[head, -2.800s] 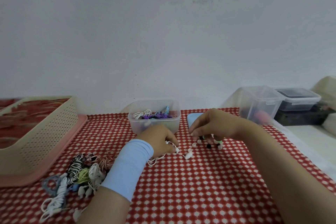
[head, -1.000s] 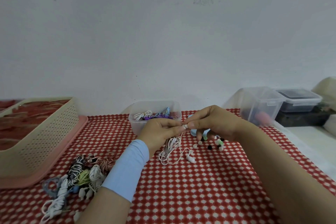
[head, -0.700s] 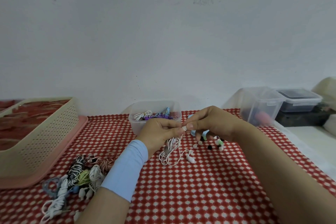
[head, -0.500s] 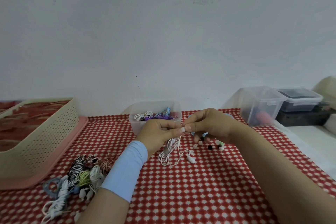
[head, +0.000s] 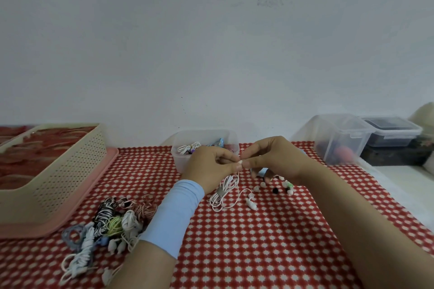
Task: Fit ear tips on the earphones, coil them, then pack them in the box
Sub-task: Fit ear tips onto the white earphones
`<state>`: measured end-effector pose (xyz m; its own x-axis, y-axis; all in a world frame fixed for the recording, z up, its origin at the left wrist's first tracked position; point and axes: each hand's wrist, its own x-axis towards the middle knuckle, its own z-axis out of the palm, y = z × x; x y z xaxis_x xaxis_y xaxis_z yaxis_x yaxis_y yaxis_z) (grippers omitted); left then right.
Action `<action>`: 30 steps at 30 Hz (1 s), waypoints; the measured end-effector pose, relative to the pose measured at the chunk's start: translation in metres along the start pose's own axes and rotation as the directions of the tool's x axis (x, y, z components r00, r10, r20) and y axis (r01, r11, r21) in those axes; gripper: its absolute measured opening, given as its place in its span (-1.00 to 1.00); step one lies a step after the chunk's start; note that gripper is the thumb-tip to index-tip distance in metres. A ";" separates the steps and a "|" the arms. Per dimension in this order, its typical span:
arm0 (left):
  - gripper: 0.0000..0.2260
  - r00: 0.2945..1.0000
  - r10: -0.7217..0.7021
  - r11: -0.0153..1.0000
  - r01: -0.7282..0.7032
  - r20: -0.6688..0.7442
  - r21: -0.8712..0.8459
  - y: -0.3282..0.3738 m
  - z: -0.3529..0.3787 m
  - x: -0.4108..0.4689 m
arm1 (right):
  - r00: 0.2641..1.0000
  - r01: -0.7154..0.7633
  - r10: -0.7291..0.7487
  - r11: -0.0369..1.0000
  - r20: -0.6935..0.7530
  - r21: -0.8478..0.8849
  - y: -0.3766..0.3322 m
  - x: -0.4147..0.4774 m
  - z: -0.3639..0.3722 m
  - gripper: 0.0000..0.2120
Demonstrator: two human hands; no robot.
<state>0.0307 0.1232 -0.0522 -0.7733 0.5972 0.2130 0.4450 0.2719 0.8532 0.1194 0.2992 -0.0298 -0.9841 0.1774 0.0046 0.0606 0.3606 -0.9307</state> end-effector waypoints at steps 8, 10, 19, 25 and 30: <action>-0.87 1.000 -0.008 1.000 0.009 0.005 -0.021 -0.003 -0.004 0.001 | 1.000 0.004 -0.003 1.000 -0.014 0.026 -0.002 0.000 0.005 -0.85; -0.85 0.999 -0.016 0.998 0.018 0.036 -0.064 -0.003 -0.004 0.000 | 0.999 -0.019 0.018 0.999 0.029 0.035 -0.005 -0.003 0.002 -0.85; -0.89 0.996 0.014 0.981 0.004 0.092 -0.196 0.002 -0.008 -0.004 | 0.989 -0.107 0.087 0.979 0.120 0.174 -0.003 -0.003 -0.001 -0.82; -0.88 0.995 0.001 0.974 0.021 0.096 -0.226 -0.002 -0.010 -0.002 | 0.992 -0.076 0.060 0.985 0.111 0.154 -0.003 -0.001 -0.001 -0.81; -0.87 0.991 -0.019 0.971 0.049 0.129 -0.232 -0.003 -0.008 -0.002 | 0.992 -0.074 0.058 0.985 0.109 0.154 0.000 -0.001 0.001 -0.83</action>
<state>0.0271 0.1145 -0.0515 -0.7170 0.6842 0.1334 0.2896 0.1184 0.9498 0.1204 0.2980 -0.0299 -0.9913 0.0968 -0.0890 0.1071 0.2016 -0.9736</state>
